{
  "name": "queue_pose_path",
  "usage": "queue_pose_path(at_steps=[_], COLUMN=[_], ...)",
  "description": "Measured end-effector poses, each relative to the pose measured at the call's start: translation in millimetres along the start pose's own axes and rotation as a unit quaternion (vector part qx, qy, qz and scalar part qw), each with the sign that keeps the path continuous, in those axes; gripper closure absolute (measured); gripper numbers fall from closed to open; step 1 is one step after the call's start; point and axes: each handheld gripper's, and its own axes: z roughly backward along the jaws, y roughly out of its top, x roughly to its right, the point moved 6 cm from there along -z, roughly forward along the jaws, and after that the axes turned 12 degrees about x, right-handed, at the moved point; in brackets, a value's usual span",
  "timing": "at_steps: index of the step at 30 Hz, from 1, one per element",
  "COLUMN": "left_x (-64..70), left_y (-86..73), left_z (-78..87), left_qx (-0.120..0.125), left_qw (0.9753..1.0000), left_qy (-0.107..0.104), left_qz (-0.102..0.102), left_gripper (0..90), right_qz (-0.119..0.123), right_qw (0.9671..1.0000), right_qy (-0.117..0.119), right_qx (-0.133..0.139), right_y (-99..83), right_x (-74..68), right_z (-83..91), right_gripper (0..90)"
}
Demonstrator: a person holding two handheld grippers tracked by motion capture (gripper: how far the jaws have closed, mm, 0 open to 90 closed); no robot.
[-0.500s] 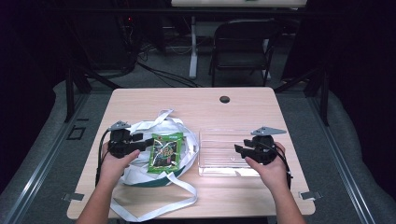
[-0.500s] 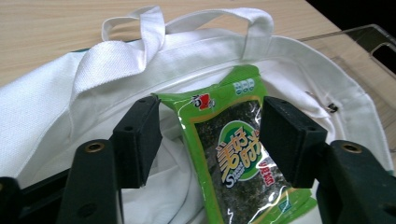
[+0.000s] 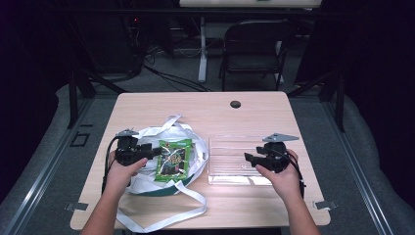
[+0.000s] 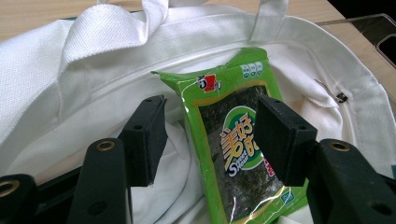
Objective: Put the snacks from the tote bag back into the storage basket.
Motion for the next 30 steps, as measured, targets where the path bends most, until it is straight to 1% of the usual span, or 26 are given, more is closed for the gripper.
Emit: queue_pose_path(at_steps=[2, 5, 7, 9, 10, 12, 16, 19, 20, 23, 24, 25, 26, 27, 30], left_x=[0.4, 2.0, 2.2, 2.0, 1.9, 2.0, 2.3, 3.3, 3.4, 3.4, 3.4, 3.4, 3.6, 3.0, 2.9], left_y=[-0.6, -1.4, -1.6, -1.8, -2.1, -2.5, -3.5, -4.9, -5.4, -7.4, -8.6, -8.6, -9.6, -10.5, -13.3], left_z=[-0.4, -1.0, -1.5, -1.9, -1.9, -2.6, -4.9, -6.6, -7.2, -9.5, -10.7, -10.7, -11.9, -12.8, -16.0], left_qx=[-0.003, -0.005, -0.005, -0.003, -0.004, -0.004, -0.007, -0.009, -0.01, -0.016, -0.02, -0.02, -0.024, -0.027, -0.036], left_qw=[1.0, 0.9999, 0.9999, 0.9999, 0.9998, 0.9998, 0.9999, 0.9997, 0.9996, 0.9991, 0.9986, 0.9986, 0.9979, 0.9977, 0.9973], left_qy=[-0.002, -0.009, -0.012, -0.012, -0.012, -0.011, -0.009, -0.008, -0.01, -0.018, -0.023, -0.023, -0.028, -0.031, -0.028], left_qz=[0.003, 0.003, 0.007, 0.01, 0.012, 0.014, 0.012, 0.021, 0.025, 0.035, 0.044, 0.044, 0.054, 0.053, 0.058], left_gripper=[42.5, 42.4, 42.6, 42.7, 42.9, 43.1, 43.6, 43.1, 41.2, 39.5, 38.8, 37.8, 36.9, 36.9, 35.1], right_qz=[-0.003, 0.008, 0.009, 0.009, 0.014, 0.017, 0.021, 0.019, 0.015, 0.012, 0.01, 0.009, 0.009, 0.008, 0.008], right_qw=[1.0, 0.9999, 0.9999, 0.9999, 0.9999, 0.9998, 0.9997, 0.9998, 0.9999, 0.9999, 1.0, 1.0, 1.0, 1.0, 1.0], right_qy=[0.002, 0.0, 0.001, 0.003, 0.0, 0.002, 0.005, 0.007, 0.003, 0.004, 0.003, 0.003, 0.003, 0.003, 0.002], right_qx=[-0.005, -0.009, -0.007, -0.007, -0.008, -0.007, -0.01, -0.005, -0.004, -0.001, 0.0, -0.002, -0.002, -0.002, -0.003], right_y=[-1.1, -1.4, -1.0, -0.8, -0.9, -0.7, -1.0, -0.5, -0.2, -0.1, -0.2, -0.5, -0.5, -0.6, -0.8], right_x=[0.3, 0.5, 0.4, 0.3, 0.7, 0.0, -0.4, -0.4, -0.1, 0.4, 0.4, 0.6, 0.6, 0.7, 0.8], right_z=[-0.4, 0.8, 1.5, 2.0, 2.7, 3.1, 3.5, 3.5, 4.0, 3.8, 3.6, 3.6, 3.6, 3.5, 3.7], right_gripper=[41.2, 41.7, 41.9, 42.9, 43.4, 44.1, 44.0, 43.5, 42.8, 42.5, 42.3, 42.3, 42.3, 42.3, 42.3])
